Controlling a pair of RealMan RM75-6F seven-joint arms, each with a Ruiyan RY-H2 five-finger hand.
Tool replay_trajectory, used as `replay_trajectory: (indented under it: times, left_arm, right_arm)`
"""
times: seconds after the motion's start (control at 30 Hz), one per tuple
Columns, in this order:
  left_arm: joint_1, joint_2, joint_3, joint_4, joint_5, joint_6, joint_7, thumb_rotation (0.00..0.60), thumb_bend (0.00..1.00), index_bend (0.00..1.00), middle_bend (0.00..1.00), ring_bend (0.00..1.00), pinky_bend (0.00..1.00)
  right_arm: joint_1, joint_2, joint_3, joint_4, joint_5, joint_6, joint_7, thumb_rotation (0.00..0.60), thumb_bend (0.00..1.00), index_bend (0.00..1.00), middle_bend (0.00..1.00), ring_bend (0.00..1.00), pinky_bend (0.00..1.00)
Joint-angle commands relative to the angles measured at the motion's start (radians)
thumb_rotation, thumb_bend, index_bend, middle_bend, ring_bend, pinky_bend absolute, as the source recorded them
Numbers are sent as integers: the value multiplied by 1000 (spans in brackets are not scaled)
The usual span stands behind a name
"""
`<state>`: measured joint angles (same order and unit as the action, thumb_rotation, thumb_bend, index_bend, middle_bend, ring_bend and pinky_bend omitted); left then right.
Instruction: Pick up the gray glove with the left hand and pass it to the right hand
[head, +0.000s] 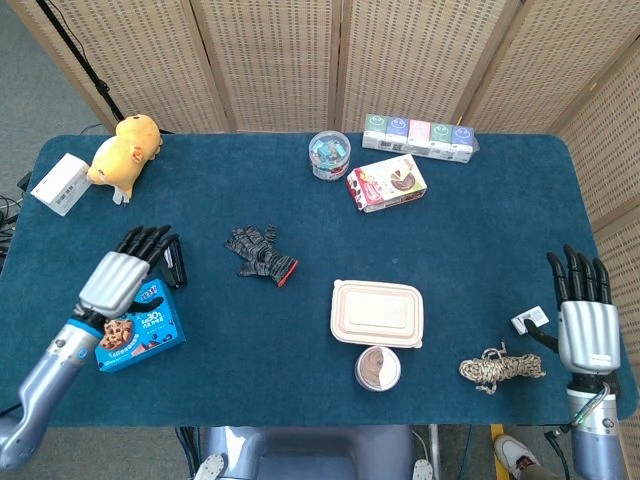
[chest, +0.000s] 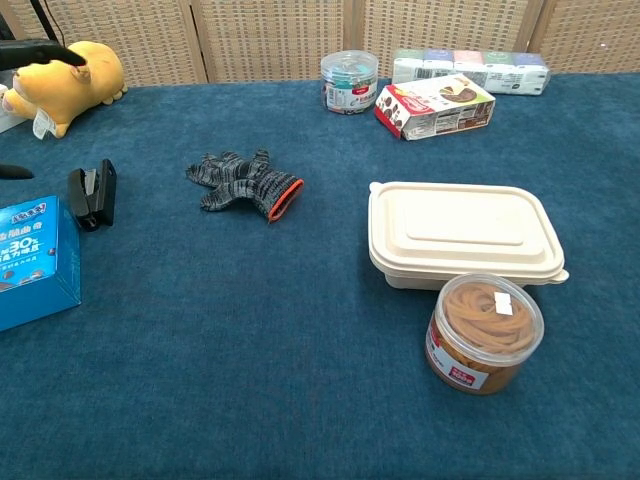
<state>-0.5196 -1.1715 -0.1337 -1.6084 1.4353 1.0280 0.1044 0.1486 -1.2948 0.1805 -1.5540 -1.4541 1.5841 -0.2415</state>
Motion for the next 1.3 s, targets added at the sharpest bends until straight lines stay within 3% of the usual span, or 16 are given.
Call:
replay_trajectory:
  times: [0.03,0.37,0.97,1.1,1.3]
  left_arm:
    - [-149,-80,5,189,141,-122,-165,600,150,0,0,0,0]
    - [-327,-264,30,450,169,-292,-214,600,149,0,0,0,0]
    - [-499,-541,53,779,157,-376,-281,600,149,0,0,0,0]
    - [-523,-584,52,840,148,-383,-283,600,234,5,0,0,2]
    - [-545,-611,51,885,129,-386,-296,600,364,117,34,10,104]
  right_arm:
    - [-2,3,3,-1,6,0,1,600,59,43,0,0,0]
    - [-9,17,23,-1,32,8,21,600,59,43,0,0,0]
    - [-4,18,39,23,85,-26,43,600,60,35,0,0,0]
    - [-4,18,43,29,94,-28,42,600,60,32,0,0,0]
    - [-8,25,46,22,94,-21,50,600,60,32,0,0,0]
